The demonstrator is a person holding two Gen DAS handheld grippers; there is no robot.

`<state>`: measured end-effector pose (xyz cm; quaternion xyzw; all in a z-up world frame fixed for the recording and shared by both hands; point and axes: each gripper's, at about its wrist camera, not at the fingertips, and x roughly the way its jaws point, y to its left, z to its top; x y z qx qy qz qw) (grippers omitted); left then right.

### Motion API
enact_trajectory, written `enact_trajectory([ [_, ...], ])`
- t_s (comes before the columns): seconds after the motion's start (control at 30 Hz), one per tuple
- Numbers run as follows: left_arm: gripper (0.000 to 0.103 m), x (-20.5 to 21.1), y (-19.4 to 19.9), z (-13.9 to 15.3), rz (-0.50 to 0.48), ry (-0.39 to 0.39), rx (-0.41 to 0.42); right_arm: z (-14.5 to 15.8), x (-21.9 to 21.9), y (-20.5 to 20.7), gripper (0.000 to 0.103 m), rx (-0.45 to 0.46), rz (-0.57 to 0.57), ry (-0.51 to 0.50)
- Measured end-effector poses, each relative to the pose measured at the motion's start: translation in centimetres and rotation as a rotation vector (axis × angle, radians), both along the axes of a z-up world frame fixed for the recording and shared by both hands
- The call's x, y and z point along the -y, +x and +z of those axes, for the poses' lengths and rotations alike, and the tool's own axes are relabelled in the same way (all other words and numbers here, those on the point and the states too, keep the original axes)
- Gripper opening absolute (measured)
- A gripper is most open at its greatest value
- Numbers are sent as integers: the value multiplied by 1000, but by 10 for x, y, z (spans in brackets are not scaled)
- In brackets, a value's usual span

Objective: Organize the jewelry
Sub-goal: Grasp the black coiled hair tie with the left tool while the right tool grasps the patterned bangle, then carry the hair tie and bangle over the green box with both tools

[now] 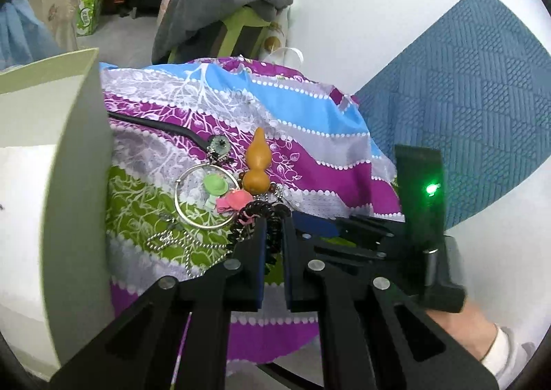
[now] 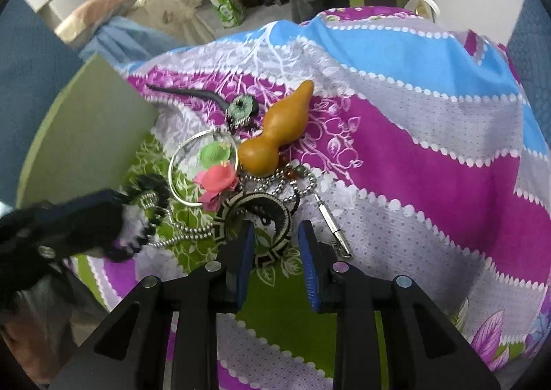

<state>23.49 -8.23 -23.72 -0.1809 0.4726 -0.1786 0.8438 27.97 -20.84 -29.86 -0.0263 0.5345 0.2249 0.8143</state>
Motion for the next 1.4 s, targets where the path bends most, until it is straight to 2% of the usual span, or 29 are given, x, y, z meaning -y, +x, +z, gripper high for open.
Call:
enact_trajectory([
  [0.07,8,-5,-5,4,13,4,6,0,-3,-1,8,8,6,-18],
  [0.33,8,-20,-21,7,46,28,4,32,3,-23,7,112,-34,-4],
  [0.6,8,-28,-39,10,55,36,-12,40,10,-49,7,64,-119,-7],
  [0.77,8,-33,-46,21,68,67,-15,54,8,-64,7,43,-144,3],
  [0.9,8,-43,-50,40,98,59,0,77,8,-68,7,69,-151,15],
  [1.03,8,-52,-49,71,98,55,39,111,1,-66,7,125,-145,21],
  [1.27,8,-67,-46,134,83,124,130,179,-18,-61,7,241,-153,78],
  [1.4,8,-79,-48,164,87,153,175,209,-34,-59,7,292,-156,108],
])
